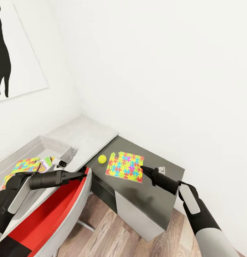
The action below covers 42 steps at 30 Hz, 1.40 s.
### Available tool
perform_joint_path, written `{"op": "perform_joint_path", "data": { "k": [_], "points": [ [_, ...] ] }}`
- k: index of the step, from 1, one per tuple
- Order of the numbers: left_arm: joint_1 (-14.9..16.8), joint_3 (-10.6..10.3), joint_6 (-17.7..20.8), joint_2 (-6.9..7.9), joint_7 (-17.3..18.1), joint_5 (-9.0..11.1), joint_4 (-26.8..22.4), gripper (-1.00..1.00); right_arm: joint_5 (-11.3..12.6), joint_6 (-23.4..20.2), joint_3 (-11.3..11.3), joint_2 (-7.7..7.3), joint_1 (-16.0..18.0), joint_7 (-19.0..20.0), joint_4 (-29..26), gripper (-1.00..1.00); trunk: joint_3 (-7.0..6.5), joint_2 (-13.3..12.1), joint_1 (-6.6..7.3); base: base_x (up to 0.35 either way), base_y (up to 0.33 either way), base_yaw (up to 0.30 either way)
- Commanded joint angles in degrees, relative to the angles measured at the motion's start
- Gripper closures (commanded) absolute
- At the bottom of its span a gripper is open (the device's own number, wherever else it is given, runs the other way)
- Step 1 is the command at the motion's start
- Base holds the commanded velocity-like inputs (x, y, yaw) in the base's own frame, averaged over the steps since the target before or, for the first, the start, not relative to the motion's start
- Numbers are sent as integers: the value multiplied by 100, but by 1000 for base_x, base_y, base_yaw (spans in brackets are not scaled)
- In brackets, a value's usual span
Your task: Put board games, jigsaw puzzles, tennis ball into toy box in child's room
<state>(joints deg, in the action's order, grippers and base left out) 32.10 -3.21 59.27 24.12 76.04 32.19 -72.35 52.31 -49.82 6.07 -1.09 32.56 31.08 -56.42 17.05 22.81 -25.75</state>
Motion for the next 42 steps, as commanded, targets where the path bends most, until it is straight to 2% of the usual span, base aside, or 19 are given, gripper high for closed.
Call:
{"op": "perform_joint_path", "data": {
  "k": [1, 3, 4, 7, 10, 15, 22, 31, 42],
  "points": [
    [6, -12, 49, 5, 8, 17, 2, -100, -10, -35, 48, 1, 4, 22, 0, 100, 10, 11, -3, 0, 0, 61],
    [6, -13, 49, 3, 8, 11, 2, -100, -10, -38, 121, -3, 4, 27, 0, 100, 10, 11, -3, 0, 0, 32],
    [6, -13, 49, 1, 8, -1, 2, -100, -10, -64, 252, -5, 4, 26, -13, 100, 10, 11, -3, 0, 0, 7],
    [6, -4, 49, 37, 15, -5, 6, -100, -8, -92, 325, -5, 4, 34, -71, 100, 10, 11, -3, 0, 0, 3],
    [6, -3, 49, 109, 23, 3, 10, -100, -45, -197, 339, -5, 4, 11, -311, 100, 10, 11, -3, 0, 0, 0],
    [6, -3, 49, 133, 25, 8, 10, -100, -71, -467, 358, -12, -27, -33, -560, 100, 10, 11, -3, 0, 0, 0],
    [6, -5, 49, 136, 29, 15, 11, -100, -51, -462, 382, -9, -300, 29, -610, 100, 10, 11, -3, 0, 0, 0],
    [6, -5, 48, 137, 34, 15, 11, -100, -62, -454, 522, -6, -346, 43, -640, 100, 9, 11, -3, 0, 0, 1],
    [-2, -5, 44, 137, 39, 23, 11, -100, -63, -450, 536, -5, -356, 41, -651, 100, -67, 11, -3, 0, 0, 149]
  ]
}}
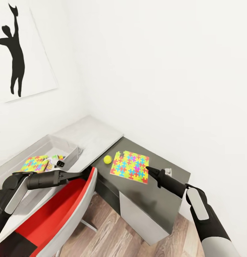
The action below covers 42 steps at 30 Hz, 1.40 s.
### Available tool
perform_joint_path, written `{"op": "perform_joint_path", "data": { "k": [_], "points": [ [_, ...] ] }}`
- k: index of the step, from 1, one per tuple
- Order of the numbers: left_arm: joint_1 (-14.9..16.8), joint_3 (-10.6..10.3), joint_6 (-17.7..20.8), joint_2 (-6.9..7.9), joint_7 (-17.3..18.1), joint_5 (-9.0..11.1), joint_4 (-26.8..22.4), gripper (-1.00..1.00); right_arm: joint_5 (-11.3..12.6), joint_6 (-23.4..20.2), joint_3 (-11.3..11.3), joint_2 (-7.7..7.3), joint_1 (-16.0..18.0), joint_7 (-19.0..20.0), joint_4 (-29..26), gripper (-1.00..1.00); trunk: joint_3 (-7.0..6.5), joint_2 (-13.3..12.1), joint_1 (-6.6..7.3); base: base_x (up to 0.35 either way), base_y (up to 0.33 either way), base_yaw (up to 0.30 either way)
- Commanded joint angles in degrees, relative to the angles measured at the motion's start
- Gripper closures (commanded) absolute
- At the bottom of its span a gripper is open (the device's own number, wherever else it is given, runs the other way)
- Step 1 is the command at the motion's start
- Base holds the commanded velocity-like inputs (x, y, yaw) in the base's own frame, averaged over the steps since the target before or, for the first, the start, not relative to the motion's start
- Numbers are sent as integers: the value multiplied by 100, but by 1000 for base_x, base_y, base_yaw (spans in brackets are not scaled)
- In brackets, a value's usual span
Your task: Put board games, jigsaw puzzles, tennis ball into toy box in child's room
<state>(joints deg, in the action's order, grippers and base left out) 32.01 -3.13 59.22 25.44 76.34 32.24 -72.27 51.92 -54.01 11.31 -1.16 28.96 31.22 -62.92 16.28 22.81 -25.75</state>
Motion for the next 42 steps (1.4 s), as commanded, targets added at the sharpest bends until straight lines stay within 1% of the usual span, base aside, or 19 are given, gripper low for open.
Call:
{"op": "perform_joint_path", "data": {
  "k": [1, 11, 42],
  "points": [
    [7, -12, 49, 5, 9, 18, 2, -100, -24, -31, 12, 1, 4, 28, -1, 100, 2, 11, -3, 0, 0, 158],
    [7, -12, 51, 5, 12, 19, 2, -100, -27, 183, 12, 1, 4, 33, 5, 100, -81, 11, -3, 0, 0, 158],
    [7, -20, 47, -4, 12, 19, 2, -100, -33, 214, 3, 1, -2, 24, 8, 100, -340, 11, -3, 0, 0, 158]
  ]
}}
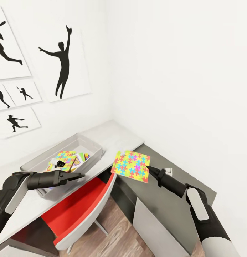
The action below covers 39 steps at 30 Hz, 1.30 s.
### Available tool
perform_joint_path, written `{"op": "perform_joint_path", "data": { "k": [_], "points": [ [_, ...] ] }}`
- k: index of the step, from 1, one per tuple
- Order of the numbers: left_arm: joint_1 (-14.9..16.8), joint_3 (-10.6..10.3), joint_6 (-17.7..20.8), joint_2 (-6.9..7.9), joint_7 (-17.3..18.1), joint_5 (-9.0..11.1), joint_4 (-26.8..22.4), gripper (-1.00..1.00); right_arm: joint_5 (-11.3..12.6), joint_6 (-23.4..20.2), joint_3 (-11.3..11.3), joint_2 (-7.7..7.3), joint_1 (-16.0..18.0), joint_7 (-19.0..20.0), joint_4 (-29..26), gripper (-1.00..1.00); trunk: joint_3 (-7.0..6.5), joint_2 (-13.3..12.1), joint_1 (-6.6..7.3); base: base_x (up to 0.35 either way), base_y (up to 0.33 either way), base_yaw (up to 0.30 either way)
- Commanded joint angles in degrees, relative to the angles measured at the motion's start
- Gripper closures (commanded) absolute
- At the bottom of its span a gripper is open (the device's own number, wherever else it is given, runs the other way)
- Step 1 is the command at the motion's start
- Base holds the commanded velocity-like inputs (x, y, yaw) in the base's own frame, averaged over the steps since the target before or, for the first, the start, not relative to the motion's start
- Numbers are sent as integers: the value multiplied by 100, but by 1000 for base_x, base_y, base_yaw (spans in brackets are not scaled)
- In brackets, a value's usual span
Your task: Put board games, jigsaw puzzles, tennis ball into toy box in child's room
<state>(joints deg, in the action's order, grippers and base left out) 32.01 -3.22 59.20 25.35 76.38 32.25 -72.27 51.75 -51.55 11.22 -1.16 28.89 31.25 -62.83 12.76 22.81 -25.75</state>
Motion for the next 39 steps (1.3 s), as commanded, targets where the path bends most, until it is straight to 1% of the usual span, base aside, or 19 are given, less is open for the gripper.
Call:
{"op": "perform_joint_path", "data": {
  "k": [1, 18, 39],
  "points": [
    [7, -12, 49, 3, 8, 18, 2, -100, -15, -32, 11, 1, 4, 21, -1, 100, 3, 11, -4, 0, 0, 160],
    [7, -12, 48, 5, 7, 18, 2, -100, -15, -31, 11, 1, 2, 21, 8, 100, -140, 11, -4, 0, 0, 166],
    [7, -2, 48, 5, 7, 18, 39, -100, -15, -31, 11, 4, 2, 21, 6, 100, -320, 11, -4, 0, 0, 136]
  ]
}}
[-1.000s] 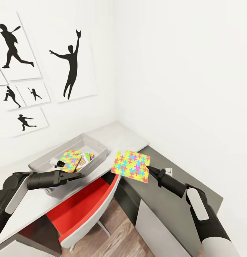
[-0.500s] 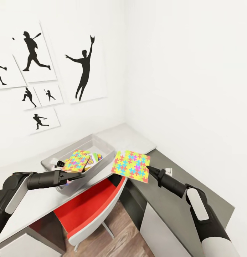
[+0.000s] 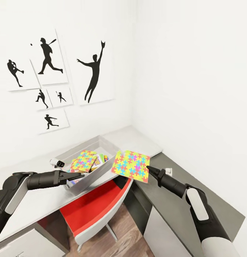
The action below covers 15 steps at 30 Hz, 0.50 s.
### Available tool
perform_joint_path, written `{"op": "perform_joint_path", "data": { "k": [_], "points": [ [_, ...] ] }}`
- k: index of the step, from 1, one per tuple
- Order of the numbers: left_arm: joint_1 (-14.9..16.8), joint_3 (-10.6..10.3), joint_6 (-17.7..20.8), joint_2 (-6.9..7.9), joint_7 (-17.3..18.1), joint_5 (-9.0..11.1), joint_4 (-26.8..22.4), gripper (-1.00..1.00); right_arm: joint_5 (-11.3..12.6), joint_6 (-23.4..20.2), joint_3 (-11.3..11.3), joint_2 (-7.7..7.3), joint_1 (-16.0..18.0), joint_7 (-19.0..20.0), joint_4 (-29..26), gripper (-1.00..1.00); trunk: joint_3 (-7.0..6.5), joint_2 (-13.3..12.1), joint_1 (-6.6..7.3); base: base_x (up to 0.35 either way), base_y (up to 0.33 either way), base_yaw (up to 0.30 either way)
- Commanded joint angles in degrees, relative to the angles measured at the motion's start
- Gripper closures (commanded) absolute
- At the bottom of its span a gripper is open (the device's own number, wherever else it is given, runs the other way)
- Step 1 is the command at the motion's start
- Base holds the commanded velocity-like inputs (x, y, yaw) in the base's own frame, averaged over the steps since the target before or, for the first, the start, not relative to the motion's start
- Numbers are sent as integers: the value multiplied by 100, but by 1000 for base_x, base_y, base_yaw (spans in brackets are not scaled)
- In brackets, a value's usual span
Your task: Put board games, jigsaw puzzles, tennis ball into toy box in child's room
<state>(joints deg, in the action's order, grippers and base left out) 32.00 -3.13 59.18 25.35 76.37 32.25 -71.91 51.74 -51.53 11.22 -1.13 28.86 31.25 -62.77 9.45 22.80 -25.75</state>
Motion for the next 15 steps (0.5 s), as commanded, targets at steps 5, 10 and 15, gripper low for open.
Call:
{"op": "perform_joint_path", "data": {
  "k": [5, 10, 15],
  "points": [
    [8, 119, 46, 5, 22, 30, 56, -100, -15, -33, 11, -1, 5, 21, 0, 100, -31, 12, -4, 0, 0, 134],
    [0, 179, 42, 5, 34, 31, 62, -100, -15, -33, 12, -1, 5, 21, -4, 100, -74, 12, -4, 0, 0, 134],
    [-1, 188, 41, 5, 36, 28, 63, -100, -15, -33, 13, -2, 5, 21, -3, 100, -117, 12, -4, 0, 0, 134]
  ]
}}
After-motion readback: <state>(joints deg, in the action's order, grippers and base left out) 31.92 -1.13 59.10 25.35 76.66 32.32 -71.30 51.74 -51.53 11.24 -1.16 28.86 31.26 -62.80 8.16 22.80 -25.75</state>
